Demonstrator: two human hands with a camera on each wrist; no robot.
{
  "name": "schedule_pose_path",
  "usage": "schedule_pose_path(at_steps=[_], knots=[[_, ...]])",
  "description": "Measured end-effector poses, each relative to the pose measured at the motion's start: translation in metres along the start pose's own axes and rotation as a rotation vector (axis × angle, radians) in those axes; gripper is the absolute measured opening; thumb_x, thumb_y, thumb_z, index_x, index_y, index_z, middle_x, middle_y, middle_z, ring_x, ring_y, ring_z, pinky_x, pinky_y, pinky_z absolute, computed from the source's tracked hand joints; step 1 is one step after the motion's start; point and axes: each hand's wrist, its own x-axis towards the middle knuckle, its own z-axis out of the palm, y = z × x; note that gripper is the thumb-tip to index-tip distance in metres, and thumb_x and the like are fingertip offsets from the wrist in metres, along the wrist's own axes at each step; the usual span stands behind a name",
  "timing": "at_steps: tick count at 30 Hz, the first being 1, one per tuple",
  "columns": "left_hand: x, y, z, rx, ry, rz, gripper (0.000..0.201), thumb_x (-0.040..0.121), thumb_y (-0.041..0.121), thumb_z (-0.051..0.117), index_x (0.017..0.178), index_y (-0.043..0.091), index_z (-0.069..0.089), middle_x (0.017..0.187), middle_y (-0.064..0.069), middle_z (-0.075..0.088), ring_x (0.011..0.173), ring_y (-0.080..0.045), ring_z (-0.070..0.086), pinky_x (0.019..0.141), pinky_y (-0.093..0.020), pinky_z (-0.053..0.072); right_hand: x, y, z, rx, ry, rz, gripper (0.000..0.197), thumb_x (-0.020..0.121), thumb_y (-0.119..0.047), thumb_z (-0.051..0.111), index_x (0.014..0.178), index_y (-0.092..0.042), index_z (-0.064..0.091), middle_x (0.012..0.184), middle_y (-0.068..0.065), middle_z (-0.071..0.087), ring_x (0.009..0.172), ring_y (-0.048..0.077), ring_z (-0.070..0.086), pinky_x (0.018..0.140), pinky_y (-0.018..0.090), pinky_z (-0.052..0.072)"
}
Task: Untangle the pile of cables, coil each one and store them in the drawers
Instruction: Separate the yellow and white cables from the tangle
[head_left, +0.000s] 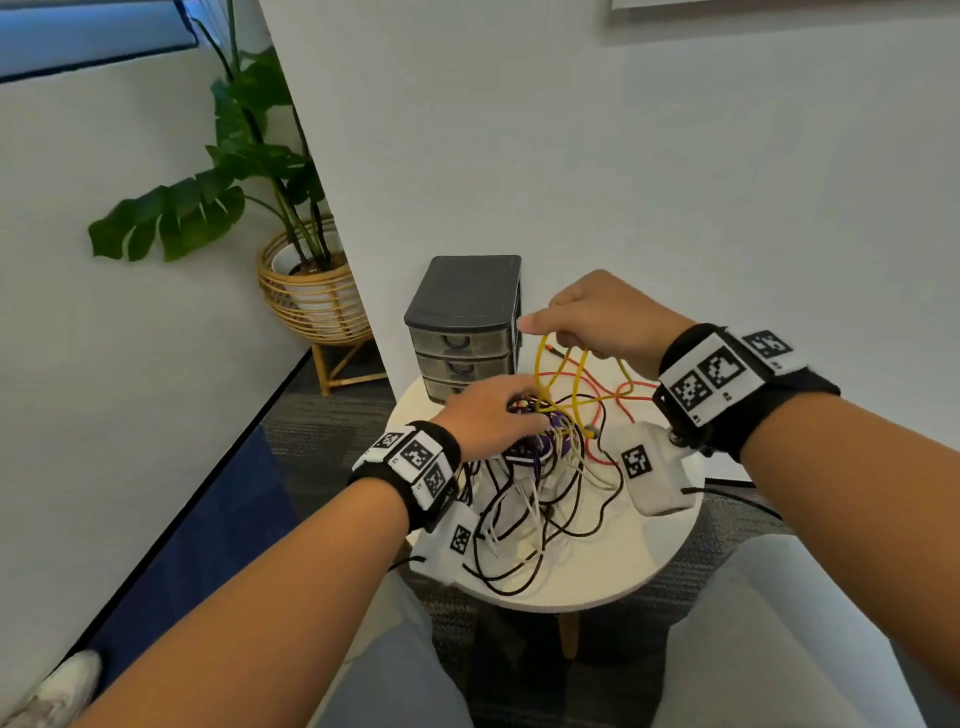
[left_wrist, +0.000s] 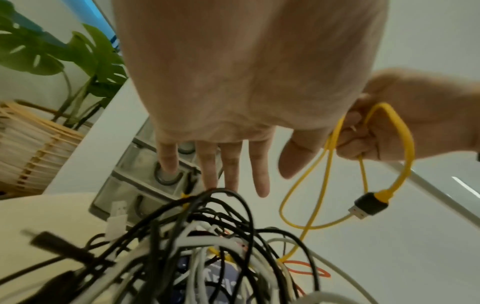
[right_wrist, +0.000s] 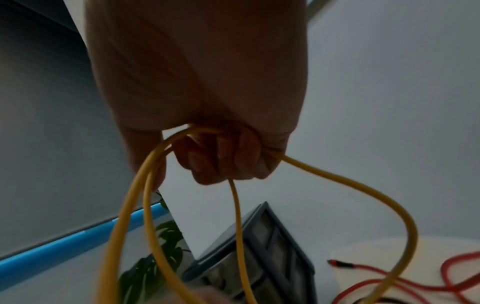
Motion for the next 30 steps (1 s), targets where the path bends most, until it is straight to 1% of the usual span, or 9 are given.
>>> schedule_pose_path(at_steps=[3,6,8,12,16,20,23,27,30], knots=[[0.005,-0.001,0.017,0.048,-0.124,0.026,0.05,0.083,0.054,0.07,0.131,0.044,0.06,0.127,0.016,0.062,0.118,-0.009,0.058,0.106,-0.041,0.047,-0.002,-0.004,0.009,0.036,-0.012,-0.023,0.049,0.087,-0.023,0.076,0.048,-0.014,0.047,0.048,-0.002,0.043,0.039,0.007,0.036,0.046,0.02,0.034],[0.009,-0.008,0.025,0.127,-0.055,0.068,0.032,0.087,0.055,0.065,0.116,0.044,0.068,0.112,0.021,0.066,0.106,-0.008,0.062,0.095,-0.042,0.051,-0.006,-0.009,0.013,0.1,-0.046,-0.082,0.042,0.083,-0.006,0.071,0.048,-0.009,0.048,0.049,0.004,0.043,0.043,0.01,0.035,0.047,0.022,0.032],[0.009,-0.011,0.024,0.152,0.0,0.054,0.017,0.094,0.047,0.064,0.107,0.039,0.072,0.11,0.019,0.063,0.107,-0.01,0.06,0.092,-0.039,0.048,-0.005,-0.015,0.007,0.188,0.036,-0.115,0.042,0.079,0.001,0.067,0.044,-0.011,0.047,0.047,0.004,0.042,0.042,0.012,0.033,0.044,0.021,0.028],[0.004,-0.018,0.017,0.215,-0.002,0.02,0.021,0.097,0.048,0.059,0.11,0.038,0.071,0.131,0.014,0.056,0.125,-0.014,0.051,0.105,-0.048,0.042,-0.006,-0.03,-0.014,0.373,0.231,-0.179,0.038,0.079,0.007,0.063,0.048,-0.007,0.043,0.044,0.003,0.037,0.04,0.014,0.03,0.044,0.024,0.022],[0.001,-0.027,0.021,0.293,-0.045,-0.031,0.02,0.096,0.042,0.061,0.113,0.04,0.071,0.144,0.011,0.048,0.133,-0.015,0.045,0.109,-0.05,0.038,-0.006,-0.05,-0.042,0.648,0.404,-0.25,0.039,0.08,0.005,0.061,0.049,-0.015,0.048,0.041,-0.004,0.035,0.039,0.012,0.03,0.045,0.024,0.019],[-0.001,-0.02,0.019,0.246,-0.017,-0.053,0.031,0.094,0.051,0.062,0.124,0.043,0.066,0.145,0.011,0.048,0.136,-0.015,0.043,0.111,-0.05,0.032,-0.013,-0.066,-0.065,0.744,0.483,-0.298,0.041,0.083,-0.001,0.061,0.047,-0.019,0.054,0.047,-0.004,0.037,0.044,0.013,0.034,0.049,0.025,0.024],[-0.002,-0.007,0.015,0.165,-0.023,0.013,0.046,0.088,0.059,0.066,0.131,0.043,0.06,0.14,0.012,0.053,0.132,-0.015,0.047,0.111,-0.052,0.035,-0.015,-0.071,-0.068,0.761,0.493,-0.307,0.028,0.091,-0.014,0.066,0.064,-0.02,0.059,0.051,-0.005,0.044,0.049,0.012,0.039,0.05,0.024,0.033],[-0.001,0.012,0.012,-0.051,-0.033,0.11,0.05,0.095,0.042,0.069,0.141,0.034,0.053,0.142,0.008,0.056,0.128,-0.012,0.052,0.108,-0.035,0.043,-0.013,-0.072,-0.064,0.711,0.482,-0.275,0.038,0.098,-0.048,0.06,0.073,-0.023,0.047,0.059,-0.004,0.05,0.054,0.012,0.038,0.055,0.029,0.03],[0.001,0.021,0.009,-0.191,-0.049,0.095,0.07,0.093,0.038,0.072,0.153,0.039,0.035,0.15,0.003,0.048,0.134,-0.016,0.05,0.106,-0.033,0.044,-0.01,-0.067,-0.059,0.699,0.443,-0.217,0.042,0.096,-0.056,0.058,0.073,-0.024,0.046,0.063,-0.003,0.051,0.054,0.012,0.036,0.056,0.029,0.029]])
